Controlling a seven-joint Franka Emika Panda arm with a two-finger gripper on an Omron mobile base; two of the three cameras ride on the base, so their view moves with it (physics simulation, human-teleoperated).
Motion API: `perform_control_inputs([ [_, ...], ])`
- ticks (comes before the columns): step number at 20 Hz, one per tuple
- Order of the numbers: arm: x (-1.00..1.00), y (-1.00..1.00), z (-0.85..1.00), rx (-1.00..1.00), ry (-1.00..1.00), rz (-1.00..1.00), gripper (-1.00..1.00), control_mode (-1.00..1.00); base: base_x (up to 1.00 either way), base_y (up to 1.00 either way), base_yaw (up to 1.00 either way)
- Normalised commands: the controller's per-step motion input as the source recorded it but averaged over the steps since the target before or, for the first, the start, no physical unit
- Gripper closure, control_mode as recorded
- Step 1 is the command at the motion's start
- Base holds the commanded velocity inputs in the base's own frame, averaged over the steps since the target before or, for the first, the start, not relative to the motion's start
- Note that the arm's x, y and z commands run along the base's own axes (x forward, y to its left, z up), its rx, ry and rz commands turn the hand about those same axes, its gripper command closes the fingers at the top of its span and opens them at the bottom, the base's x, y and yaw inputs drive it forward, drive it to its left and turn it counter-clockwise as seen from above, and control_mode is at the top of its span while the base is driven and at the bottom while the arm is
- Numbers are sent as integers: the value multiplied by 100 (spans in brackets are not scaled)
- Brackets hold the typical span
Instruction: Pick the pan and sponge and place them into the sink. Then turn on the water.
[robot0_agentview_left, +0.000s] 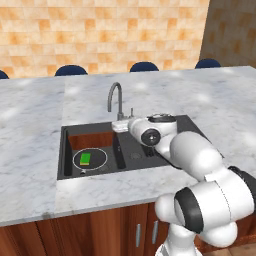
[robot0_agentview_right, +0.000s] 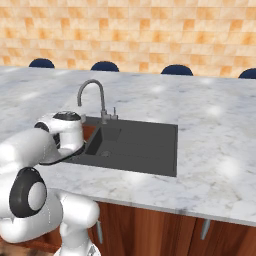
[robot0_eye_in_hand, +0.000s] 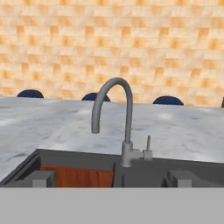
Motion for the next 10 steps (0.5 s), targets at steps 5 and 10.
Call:
perform_control_inputs([
  [5, -19, -52, -8, 3, -10, 0, -100, -100, 0, 0, 0],
  [10, -2, -47, 0, 9, -10, 2, -100, -100, 0, 0, 0],
])
